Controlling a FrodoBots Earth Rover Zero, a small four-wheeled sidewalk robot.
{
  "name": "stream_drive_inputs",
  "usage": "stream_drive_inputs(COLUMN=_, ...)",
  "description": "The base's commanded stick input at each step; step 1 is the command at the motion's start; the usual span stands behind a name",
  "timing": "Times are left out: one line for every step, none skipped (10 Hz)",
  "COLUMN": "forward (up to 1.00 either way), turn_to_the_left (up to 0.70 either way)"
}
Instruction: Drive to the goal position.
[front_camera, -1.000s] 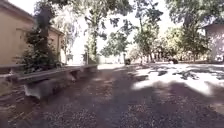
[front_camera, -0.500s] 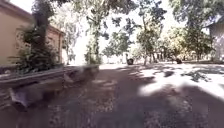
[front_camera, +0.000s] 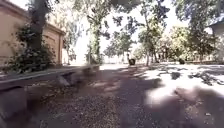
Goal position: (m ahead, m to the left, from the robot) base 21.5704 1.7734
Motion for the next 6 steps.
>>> stream_drive_inputs(forward=0.70, turn_to_the_left=0.00)
stream_drive_inputs(forward=0.70, turn_to_the_left=0.00)
stream_drive_inputs(forward=0.70, turn_to_the_left=0.00)
stream_drive_inputs(forward=0.70, turn_to_the_left=0.00)
stream_drive_inputs(forward=0.70, turn_to_the_left=0.00)
stream_drive_inputs(forward=0.70, turn_to_the_left=0.00)
